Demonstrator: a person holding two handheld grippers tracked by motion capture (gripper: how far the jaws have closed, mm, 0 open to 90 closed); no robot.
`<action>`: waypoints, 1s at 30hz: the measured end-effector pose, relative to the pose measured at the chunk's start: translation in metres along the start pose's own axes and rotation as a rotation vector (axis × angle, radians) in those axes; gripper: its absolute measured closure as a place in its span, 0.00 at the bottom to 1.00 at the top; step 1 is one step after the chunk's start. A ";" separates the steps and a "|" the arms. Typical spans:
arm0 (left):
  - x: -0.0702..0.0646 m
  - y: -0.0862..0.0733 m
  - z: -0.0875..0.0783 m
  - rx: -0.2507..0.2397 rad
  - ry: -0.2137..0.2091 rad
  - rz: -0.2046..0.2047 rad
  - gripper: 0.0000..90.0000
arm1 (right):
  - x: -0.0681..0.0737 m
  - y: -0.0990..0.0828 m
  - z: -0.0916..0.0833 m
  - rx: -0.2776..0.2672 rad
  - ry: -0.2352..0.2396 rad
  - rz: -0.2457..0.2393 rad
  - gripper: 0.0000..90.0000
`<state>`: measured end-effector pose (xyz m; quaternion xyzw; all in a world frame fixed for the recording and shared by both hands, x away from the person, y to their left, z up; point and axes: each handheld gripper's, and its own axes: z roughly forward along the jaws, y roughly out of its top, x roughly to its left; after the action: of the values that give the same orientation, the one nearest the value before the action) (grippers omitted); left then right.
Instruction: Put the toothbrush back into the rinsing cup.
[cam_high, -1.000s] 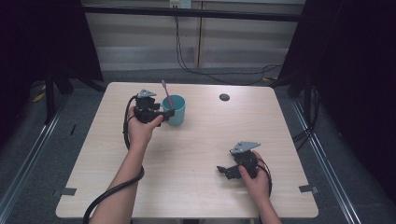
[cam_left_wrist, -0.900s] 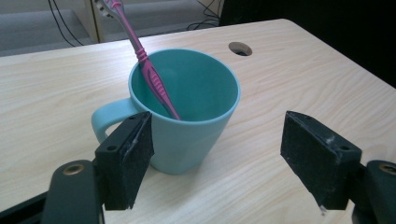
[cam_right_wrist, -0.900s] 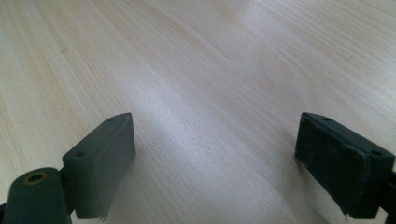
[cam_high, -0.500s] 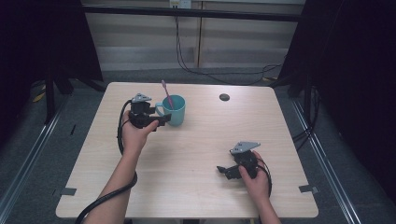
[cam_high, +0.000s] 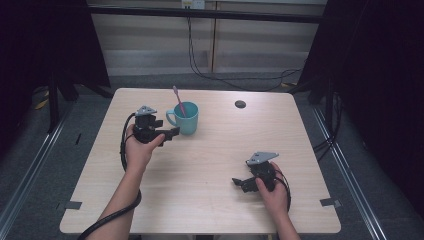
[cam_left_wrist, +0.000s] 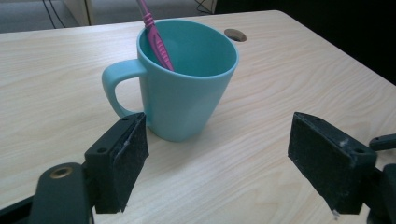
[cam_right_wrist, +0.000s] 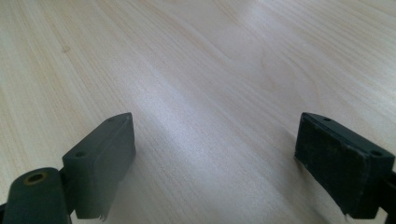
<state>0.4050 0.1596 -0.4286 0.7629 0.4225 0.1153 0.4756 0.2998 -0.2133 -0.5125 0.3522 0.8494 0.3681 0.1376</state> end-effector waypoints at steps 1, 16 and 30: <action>-0.001 -0.001 0.000 -0.004 -0.004 -0.001 0.22 | 0.000 0.000 0.000 -0.001 0.001 -0.003 0.13; -0.002 -0.027 0.000 0.008 -0.041 0.000 0.22 | 0.000 0.000 0.000 -0.001 0.003 -0.004 0.13; -0.001 -0.056 0.002 0.039 -0.061 -0.005 0.22 | 0.000 0.000 0.000 0.000 0.007 -0.009 0.13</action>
<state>0.3758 0.1677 -0.4752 0.7741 0.4119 0.0827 0.4735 0.2997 -0.2132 -0.5125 0.3470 0.8515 0.3686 0.1365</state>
